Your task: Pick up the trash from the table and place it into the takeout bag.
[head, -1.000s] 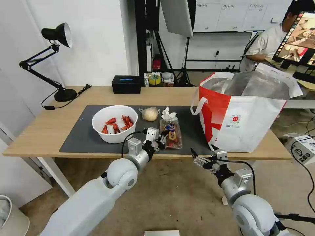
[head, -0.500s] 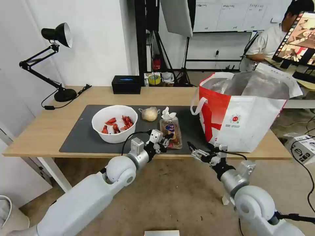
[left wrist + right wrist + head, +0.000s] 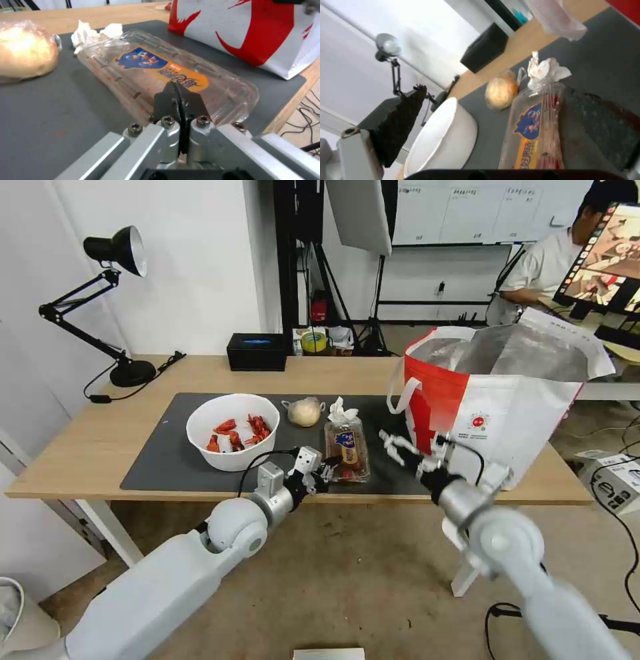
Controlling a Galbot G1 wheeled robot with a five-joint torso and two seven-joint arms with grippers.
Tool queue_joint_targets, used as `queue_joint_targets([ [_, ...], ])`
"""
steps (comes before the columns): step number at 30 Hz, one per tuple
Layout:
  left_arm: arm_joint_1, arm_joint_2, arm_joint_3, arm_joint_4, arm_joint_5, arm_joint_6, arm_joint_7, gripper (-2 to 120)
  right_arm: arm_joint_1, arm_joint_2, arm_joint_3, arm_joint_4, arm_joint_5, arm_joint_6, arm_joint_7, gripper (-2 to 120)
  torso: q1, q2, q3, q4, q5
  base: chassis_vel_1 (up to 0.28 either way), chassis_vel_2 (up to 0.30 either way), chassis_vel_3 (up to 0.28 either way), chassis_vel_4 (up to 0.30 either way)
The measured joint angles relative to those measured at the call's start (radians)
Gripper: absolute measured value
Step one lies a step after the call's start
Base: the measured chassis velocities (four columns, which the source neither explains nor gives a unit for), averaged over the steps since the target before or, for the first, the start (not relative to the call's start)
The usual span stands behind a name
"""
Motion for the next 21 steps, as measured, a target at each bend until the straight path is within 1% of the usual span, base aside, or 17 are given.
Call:
queue_joint_targets([
  [2,0.005,0.0,-0.001,-0.002,-0.001,-0.011,0.002,0,0.041,0.002,-0.011,-0.026,0.032,-0.032,0.043,100,0.0,0.0,0.0,0.0,0.0,0.0,0.0,0.0,0.0],
  [3,0.005,0.0,-0.001,-0.002,-0.001,-0.011,0.002,0,0.041,0.002,-0.011,-0.026,0.032,-0.032,0.043,100,0.0,0.0,0.0,0.0,0.0,0.0,0.0,0.0,0.0],
  [5,0.006,-0.005,0.005,-0.004,-0.001,-0.024,0.002,0,0.079,0.007,-0.031,-0.058,0.046,-0.089,0.099,100,0.0,0.0,0.0,-0.0002,0.0001,0.0,0.0,0.0,0.0],
  [6,0.006,-0.005,0.005,-0.004,-0.001,-0.024,0.002,0,0.079,0.007,-0.031,-0.058,0.046,-0.089,0.099,100,0.0,0.0,0.0,-0.0002,0.0001,0.0,0.0,0.0,0.0],
  [8,0.006,-0.011,0.012,-0.007,-0.001,-0.029,0.002,0,0.108,0.015,-0.049,-0.078,0.064,-0.118,0.145,100,0.0,0.0,0.0,-0.0002,0.0001,0.0,0.0,0.0,0.0],
  [15,0.004,-0.022,0.023,-0.008,-0.001,-0.03,0.003,0,0.147,0.033,-0.073,-0.111,0.077,-0.149,0.184,100,0.0,0.0,0.0,-0.0002,0.0002,0.0,0.0,0.0,0.0],
  [18,0.002,-0.022,0.026,-0.008,-0.001,-0.03,0.004,0,0.169,0.039,-0.087,-0.131,0.082,-0.202,0.218,100,0.0,0.0,0.0,-0.0002,0.0001,0.0,0.0,0.0,0.0],
  [21,0.0,-0.021,0.028,-0.008,-0.001,-0.03,0.004,0,0.183,0.043,-0.093,-0.139,0.088,-0.229,0.238,100,0.0,0.0,0.0,-0.0002,0.0001,0.0,0.0,0.0,0.0],
])
